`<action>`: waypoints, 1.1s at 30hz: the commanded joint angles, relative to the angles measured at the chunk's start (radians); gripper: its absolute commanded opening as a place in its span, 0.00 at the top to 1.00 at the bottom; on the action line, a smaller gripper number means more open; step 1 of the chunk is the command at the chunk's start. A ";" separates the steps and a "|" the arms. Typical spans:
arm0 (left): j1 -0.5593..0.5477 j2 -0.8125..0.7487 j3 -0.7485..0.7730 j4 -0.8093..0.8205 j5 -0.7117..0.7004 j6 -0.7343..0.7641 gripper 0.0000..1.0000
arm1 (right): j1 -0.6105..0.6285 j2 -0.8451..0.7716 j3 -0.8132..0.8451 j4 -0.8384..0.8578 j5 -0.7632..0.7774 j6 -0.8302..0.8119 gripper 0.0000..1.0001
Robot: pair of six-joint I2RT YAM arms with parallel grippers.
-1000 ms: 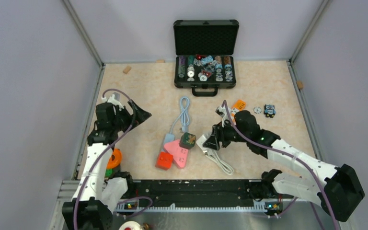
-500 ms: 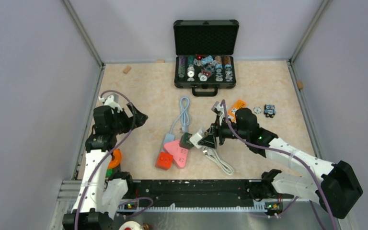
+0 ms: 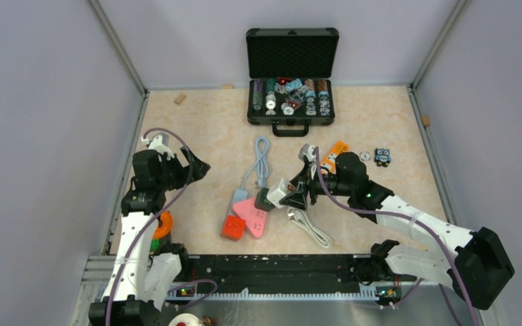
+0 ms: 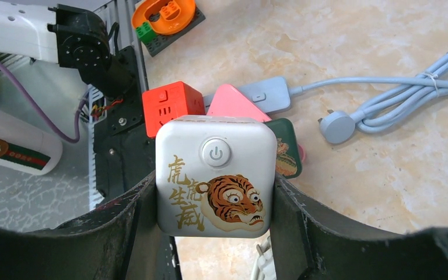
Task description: Insert the plug
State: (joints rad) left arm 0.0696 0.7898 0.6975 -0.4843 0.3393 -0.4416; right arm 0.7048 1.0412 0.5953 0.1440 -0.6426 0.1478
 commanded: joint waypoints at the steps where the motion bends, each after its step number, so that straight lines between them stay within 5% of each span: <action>1: 0.002 0.002 0.001 0.018 0.023 0.014 0.01 | 0.003 -0.006 -0.022 0.104 -0.028 -0.023 1.00; 17: 0.001 0.024 0.003 0.013 0.045 0.006 0.01 | 0.005 -0.070 -0.104 0.191 -0.121 0.017 1.00; 27: 0.002 0.033 0.004 0.011 0.039 -0.009 0.01 | 0.173 -0.003 -0.080 0.132 0.095 -0.067 1.00; 33: 0.002 0.027 0.003 0.013 0.035 -0.009 0.01 | 0.251 0.111 -0.088 0.236 0.163 -0.065 1.00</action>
State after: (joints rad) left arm 0.0696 0.8230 0.6975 -0.4931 0.3695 -0.4465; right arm 0.9134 1.0973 0.4725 0.2565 -0.5480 0.1097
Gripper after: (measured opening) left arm 0.986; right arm 0.568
